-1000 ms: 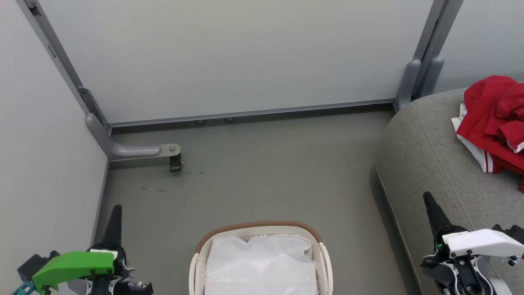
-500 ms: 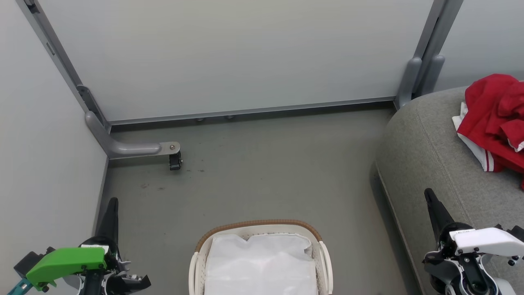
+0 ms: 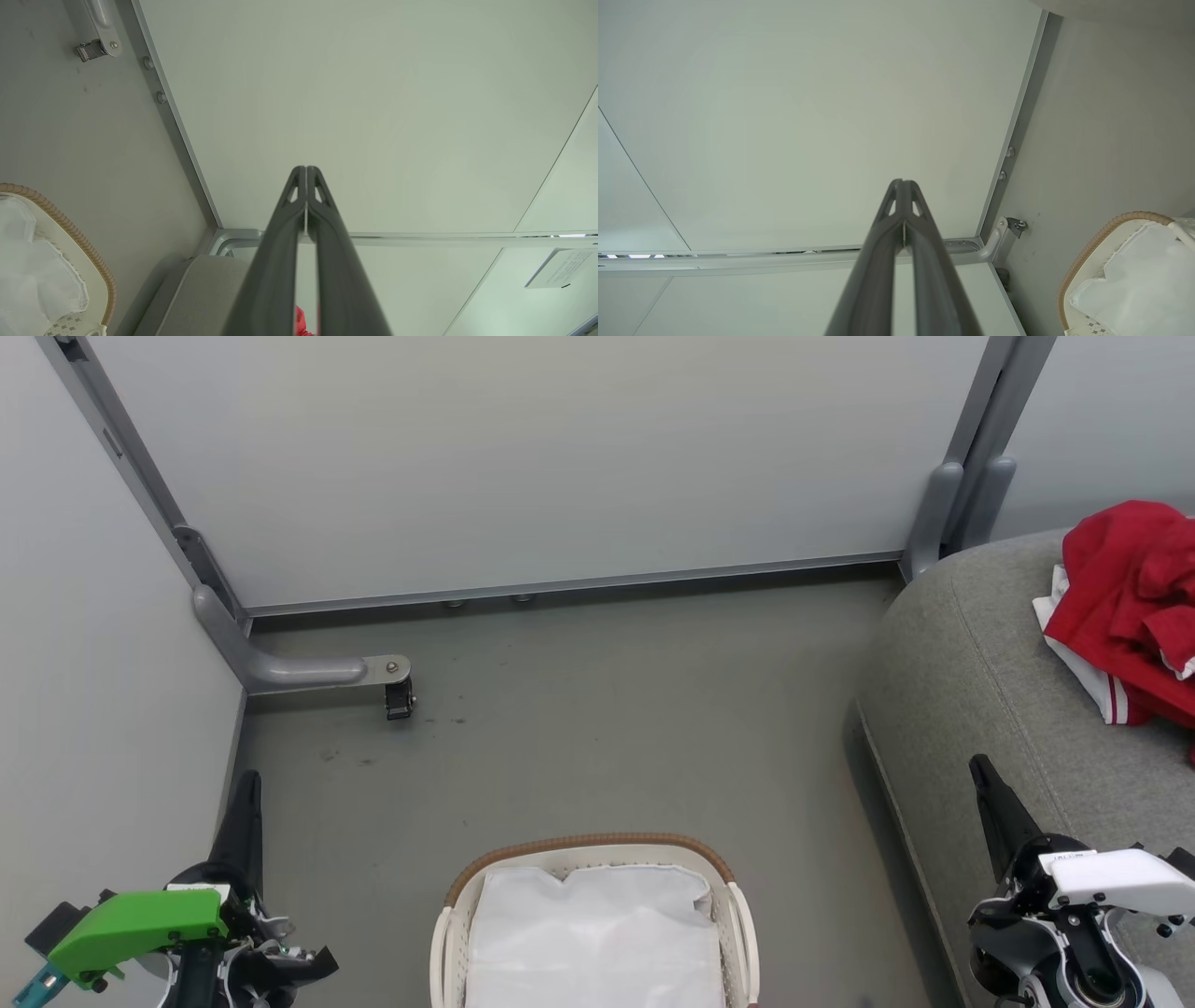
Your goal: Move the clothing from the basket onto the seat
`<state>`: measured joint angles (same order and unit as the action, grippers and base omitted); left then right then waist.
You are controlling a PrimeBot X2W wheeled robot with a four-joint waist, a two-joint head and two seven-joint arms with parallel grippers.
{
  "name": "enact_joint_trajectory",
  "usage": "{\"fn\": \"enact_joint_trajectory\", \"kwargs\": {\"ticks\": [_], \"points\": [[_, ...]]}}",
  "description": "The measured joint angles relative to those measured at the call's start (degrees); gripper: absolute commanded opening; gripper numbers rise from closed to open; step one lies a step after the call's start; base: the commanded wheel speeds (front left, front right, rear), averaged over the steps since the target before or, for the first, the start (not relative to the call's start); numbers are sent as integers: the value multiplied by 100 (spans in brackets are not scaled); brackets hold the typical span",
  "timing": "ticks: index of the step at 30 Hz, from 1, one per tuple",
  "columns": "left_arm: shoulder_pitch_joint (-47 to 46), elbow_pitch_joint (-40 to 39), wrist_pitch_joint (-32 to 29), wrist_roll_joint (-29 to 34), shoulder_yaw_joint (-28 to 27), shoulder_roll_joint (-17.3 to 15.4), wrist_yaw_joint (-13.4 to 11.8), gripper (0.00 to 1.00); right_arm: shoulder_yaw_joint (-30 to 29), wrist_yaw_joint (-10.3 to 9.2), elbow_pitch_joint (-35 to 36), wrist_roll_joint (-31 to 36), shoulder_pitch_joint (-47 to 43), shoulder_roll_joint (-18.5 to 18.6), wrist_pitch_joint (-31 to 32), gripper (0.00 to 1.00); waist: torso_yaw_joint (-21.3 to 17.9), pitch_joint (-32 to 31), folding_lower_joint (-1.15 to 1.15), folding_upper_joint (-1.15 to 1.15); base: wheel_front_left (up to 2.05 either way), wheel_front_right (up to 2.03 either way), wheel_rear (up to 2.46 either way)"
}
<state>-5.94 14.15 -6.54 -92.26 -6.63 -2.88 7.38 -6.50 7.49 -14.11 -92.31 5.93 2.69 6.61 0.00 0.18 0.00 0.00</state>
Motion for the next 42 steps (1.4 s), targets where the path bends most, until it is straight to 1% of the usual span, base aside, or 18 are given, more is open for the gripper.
{"fn": "enact_joint_trajectory", "kwargs": {"ticks": [42], "points": [[-1, -2, -1, 0, -3, 2, 1, 0, -2, 0, 3, 0, 3, 1, 0, 0, 0, 0, 0, 0, 0, 0, 0]]}}
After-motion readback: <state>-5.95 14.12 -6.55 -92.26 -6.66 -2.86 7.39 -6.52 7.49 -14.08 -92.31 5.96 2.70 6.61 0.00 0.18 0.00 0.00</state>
